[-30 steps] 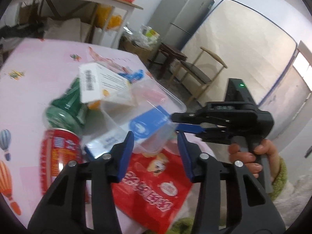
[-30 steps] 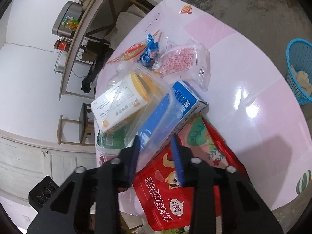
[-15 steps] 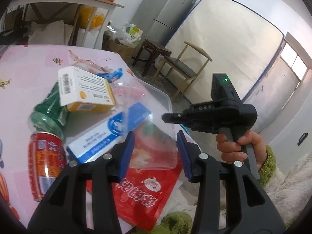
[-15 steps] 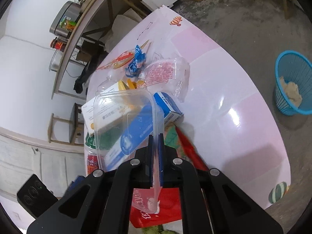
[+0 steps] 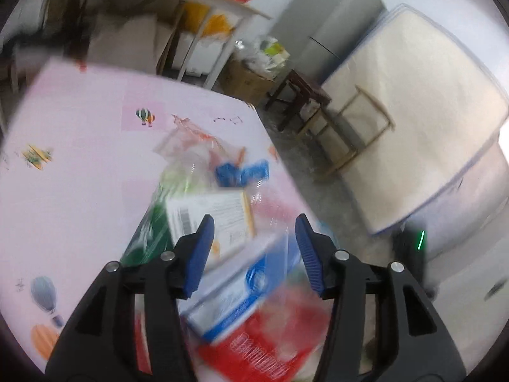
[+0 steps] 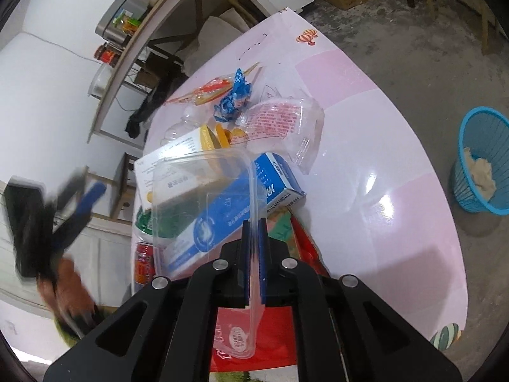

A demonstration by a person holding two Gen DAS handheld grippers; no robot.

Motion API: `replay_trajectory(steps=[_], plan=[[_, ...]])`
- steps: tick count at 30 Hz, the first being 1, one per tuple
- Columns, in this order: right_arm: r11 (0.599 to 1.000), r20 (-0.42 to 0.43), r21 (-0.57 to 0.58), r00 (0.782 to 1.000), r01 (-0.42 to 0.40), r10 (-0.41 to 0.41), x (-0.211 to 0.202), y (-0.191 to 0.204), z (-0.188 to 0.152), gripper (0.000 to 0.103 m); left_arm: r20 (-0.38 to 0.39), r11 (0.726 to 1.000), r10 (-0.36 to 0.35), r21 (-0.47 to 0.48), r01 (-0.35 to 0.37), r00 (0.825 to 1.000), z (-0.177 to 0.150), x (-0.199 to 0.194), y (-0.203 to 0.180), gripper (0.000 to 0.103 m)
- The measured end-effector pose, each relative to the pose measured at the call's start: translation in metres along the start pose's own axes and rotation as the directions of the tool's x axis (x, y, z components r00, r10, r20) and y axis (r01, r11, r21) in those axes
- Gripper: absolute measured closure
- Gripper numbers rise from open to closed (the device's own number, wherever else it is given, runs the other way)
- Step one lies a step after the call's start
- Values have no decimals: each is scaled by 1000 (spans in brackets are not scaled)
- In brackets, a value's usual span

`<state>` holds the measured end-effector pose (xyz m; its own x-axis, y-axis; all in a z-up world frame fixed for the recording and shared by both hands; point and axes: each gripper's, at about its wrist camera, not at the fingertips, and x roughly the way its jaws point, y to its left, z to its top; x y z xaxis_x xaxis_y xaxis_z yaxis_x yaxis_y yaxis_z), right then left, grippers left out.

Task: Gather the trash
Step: 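Grasp the clear orange-printed wrapper with the left tool while the right tool holds the container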

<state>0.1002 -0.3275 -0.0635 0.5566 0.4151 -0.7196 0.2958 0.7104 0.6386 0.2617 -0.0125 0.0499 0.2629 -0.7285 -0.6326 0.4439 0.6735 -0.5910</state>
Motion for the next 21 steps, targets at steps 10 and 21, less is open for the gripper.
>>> replay_trajectory(steps=[10, 21], plan=[[997, -2, 32, 997, -72, 72, -3, -11, 3, 99, -199, 916, -22, -396, -60, 980, 104, 125, 82, 54], [992, -5, 57, 994, -109, 110, -3, -22, 9, 98, -257, 865, 76, -464, -192, 963, 119, 180, 105, 70]])
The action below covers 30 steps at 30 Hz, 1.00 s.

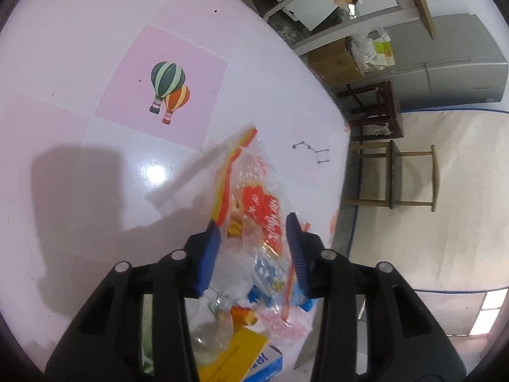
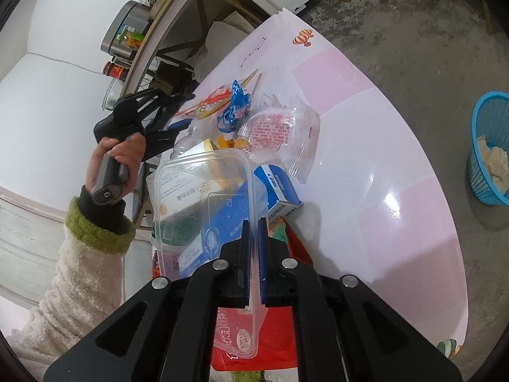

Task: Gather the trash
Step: 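Grasp the clear orange-printed wrapper with the left tool while the right tool holds the container, then carry the wrapper and container with both tools over the blue wastebasket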

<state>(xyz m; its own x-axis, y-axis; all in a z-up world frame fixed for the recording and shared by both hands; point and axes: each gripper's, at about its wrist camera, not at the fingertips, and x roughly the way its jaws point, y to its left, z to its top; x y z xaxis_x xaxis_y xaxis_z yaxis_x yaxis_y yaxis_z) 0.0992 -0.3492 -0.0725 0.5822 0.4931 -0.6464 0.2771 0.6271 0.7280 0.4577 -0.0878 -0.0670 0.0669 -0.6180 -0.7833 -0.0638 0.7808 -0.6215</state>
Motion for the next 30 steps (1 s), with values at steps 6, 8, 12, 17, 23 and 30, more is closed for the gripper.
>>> replay_trajectory(steps=[6, 8, 12, 17, 23, 30], plan=[[1000, -10, 19, 1000, -15, 15, 3, -5, 2, 98, 5, 1000, 8, -3, -8, 1000, 2, 0, 4, 89], [999, -6, 31, 1000, -22, 22, 2, -7, 3, 98, 12, 1000, -4, -1, 4, 1000, 2, -3, 4, 96], [999, 2, 40, 1000, -28, 28, 1, -8, 3, 98, 41, 999, -34, 23, 33, 999, -1, -14, 0, 100], [997, 14, 54, 999, -51, 50, -2, -9, 5, 99, 109, 992, -100, 88, 91, 989, -11, -47, -13, 101], [996, 47, 55, 996, -74, 72, -14, -6, 8, 99, 172, 974, -161, 186, 129, 972, -37, -90, -30, 101], [997, 126, 28, 989, -78, 74, -44, 3, 12, 99, 234, 934, -221, 330, 136, 947, -88, -143, -51, 101]])
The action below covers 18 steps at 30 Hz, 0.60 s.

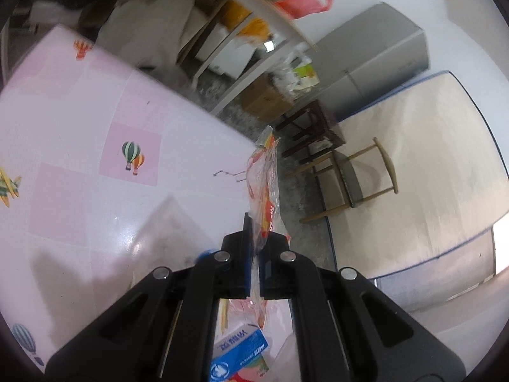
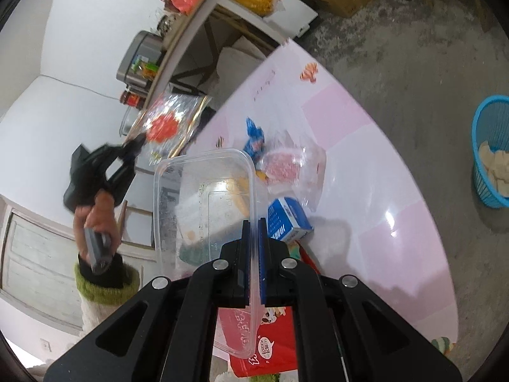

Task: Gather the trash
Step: 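Carry the wrapper and container with both tools over the blue wastebasket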

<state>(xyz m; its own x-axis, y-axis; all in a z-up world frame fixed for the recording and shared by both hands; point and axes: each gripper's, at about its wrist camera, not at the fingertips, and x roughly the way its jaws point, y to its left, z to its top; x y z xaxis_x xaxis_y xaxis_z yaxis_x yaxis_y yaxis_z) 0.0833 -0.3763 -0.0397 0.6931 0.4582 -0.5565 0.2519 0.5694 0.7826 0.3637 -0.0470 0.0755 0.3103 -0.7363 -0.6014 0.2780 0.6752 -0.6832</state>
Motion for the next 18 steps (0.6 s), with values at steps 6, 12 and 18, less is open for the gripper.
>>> replay_trajectory(steps=[6, 12, 18], plan=[[1000, 106, 1, 994, 15, -15, -44, -6, 4, 99, 9, 987, -30, 158, 28, 1000, -30, -28, -52, 101], [993, 239, 78, 965, 91, -107, -101, -40, -1, 99, -59, 942, -42, 330, 60, 997, -72, -16, -119, 101], [948, 337, 255, 901, 192, -273, -160, -110, -20, 99, -207, 868, -13, 483, 114, 978, -130, 52, -192, 101]])
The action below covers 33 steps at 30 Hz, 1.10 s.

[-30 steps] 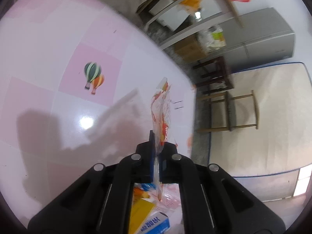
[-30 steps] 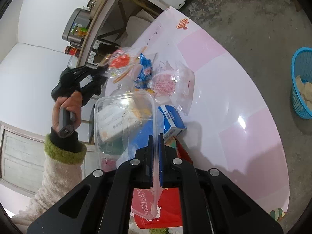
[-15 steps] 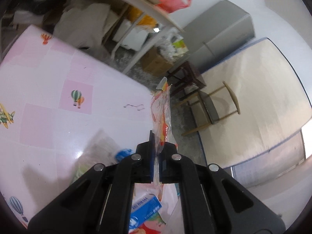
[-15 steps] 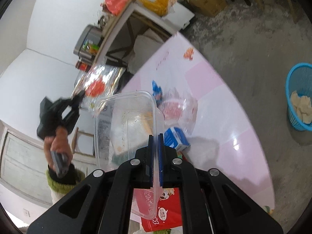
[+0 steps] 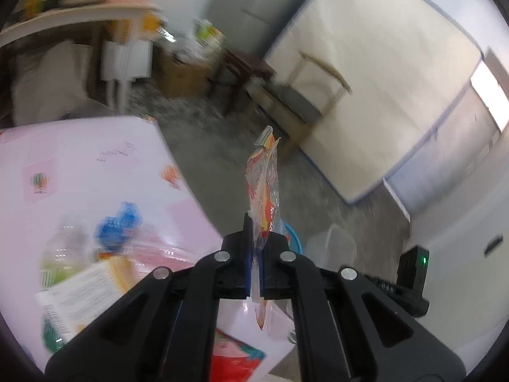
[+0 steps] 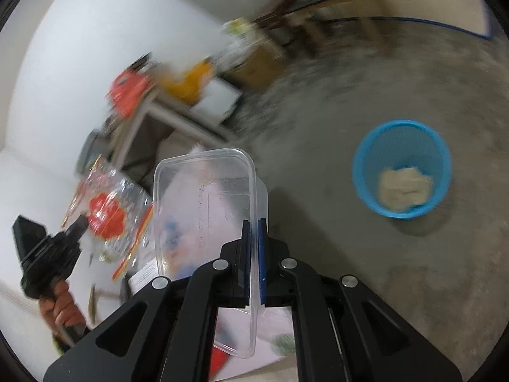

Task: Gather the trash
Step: 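Carry the wrapper and container with both tools over the blue wastebasket, then open both tools to drop the items into the wastebasket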

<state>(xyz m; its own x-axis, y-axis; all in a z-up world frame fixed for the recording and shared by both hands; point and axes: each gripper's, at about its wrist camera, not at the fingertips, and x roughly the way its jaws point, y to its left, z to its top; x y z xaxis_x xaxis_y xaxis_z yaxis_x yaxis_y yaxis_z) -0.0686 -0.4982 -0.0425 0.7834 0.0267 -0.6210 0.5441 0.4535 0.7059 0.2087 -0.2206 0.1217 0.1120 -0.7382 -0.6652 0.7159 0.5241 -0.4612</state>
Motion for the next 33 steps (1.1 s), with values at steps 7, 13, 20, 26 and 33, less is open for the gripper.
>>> replay_trajectory(steps=[7, 13, 20, 26, 33], plan=[[971, 25, 171, 984, 170, -176, -4, -102, 11, 99, -148, 986, 69, 162, -45, 987, -8, 129, -77, 101], [931, -45, 246, 962, 270, -268, 35, -169, 30, 99, -307, 983, 110, 175, -58, 945, -25, 244, -105, 101], [905, -97, 265, 943, 332, -318, 88, -210, 83, 95, -374, 993, 97, 103, -62, 922, -20, 327, -106, 69], [827, -128, 324, 887, 460, -443, 129, -262, 106, 52, -377, 995, 101, 49, -89, 921, -25, 342, -101, 55], [838, -62, 330, 896, 434, -439, 105, -263, 84, 52, -319, 990, 106, 119, -72, 942, -8, 288, -104, 55]])
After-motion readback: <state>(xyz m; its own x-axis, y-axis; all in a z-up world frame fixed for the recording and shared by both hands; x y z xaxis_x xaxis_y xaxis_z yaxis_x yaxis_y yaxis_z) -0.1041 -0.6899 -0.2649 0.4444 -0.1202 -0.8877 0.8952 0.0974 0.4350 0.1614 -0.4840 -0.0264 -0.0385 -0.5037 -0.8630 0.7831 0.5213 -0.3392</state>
